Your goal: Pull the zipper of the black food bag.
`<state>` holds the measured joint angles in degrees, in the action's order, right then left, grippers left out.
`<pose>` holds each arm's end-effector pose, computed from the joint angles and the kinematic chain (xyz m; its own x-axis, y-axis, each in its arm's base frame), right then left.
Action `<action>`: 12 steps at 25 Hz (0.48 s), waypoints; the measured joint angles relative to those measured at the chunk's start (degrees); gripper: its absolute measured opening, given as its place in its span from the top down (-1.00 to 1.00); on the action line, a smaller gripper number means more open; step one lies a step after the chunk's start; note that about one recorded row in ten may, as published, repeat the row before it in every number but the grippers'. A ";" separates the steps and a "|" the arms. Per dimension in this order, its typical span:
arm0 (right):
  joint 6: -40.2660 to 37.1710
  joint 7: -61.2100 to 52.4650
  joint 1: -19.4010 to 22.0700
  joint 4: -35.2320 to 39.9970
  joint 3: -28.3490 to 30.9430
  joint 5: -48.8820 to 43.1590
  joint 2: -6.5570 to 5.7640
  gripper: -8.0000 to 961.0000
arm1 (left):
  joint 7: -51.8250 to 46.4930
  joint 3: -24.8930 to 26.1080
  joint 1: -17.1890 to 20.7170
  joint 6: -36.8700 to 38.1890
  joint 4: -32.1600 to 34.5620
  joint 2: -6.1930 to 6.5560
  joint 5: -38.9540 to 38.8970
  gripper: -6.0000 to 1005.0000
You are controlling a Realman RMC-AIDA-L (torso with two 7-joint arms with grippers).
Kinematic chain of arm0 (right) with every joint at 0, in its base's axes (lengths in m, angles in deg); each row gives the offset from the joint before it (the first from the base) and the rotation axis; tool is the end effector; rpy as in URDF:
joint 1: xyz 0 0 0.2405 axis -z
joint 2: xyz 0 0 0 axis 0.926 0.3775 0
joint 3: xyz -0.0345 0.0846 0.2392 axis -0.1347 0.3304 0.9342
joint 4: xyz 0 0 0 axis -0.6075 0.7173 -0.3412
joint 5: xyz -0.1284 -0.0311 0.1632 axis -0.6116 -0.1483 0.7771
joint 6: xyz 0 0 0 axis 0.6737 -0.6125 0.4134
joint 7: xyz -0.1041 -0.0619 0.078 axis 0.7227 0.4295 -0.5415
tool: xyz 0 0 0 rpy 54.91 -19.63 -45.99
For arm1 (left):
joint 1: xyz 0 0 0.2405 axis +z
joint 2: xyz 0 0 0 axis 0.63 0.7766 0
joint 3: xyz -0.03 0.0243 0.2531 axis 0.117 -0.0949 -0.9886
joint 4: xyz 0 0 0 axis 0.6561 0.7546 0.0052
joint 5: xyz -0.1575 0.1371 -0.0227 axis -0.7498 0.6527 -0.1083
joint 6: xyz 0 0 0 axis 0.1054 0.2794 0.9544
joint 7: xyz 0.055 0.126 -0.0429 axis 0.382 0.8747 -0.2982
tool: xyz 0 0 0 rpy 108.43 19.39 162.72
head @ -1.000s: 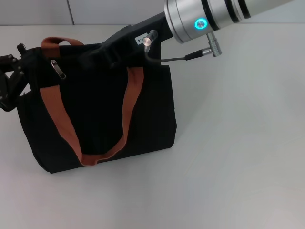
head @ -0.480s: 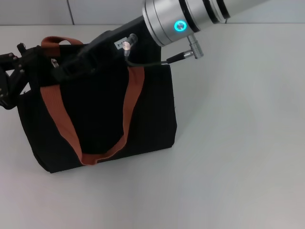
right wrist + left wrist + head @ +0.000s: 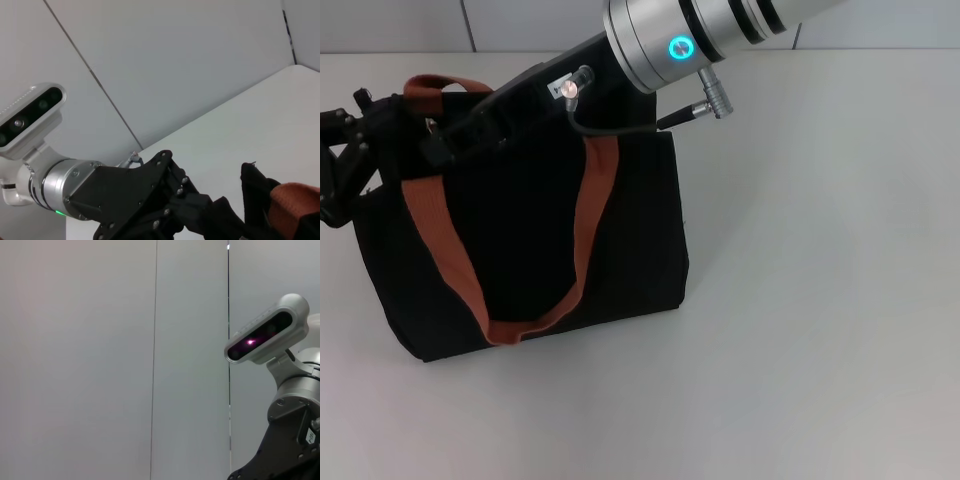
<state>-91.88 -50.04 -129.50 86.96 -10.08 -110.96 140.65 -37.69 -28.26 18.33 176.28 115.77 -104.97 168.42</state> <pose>0.0018 0.3871 -0.0824 0.8523 -0.4764 -0.2159 -0.4641 -0.8792 0.1081 -0.3009 0.2805 0.0766 0.6187 -0.0591 0.7834 0.4281 -0.8108 -0.3992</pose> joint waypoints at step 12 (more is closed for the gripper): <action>-0.23 -0.06 -0.70 -0.06 -0.95 0.00 0.06 0.13 | -0.54 0.00 -0.46 0.07 -0.55 0.01 -0.26 0.95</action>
<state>-92.11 -50.10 -130.20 86.90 -11.02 -110.96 140.71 -38.24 -28.26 17.87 176.35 115.21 -104.97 168.17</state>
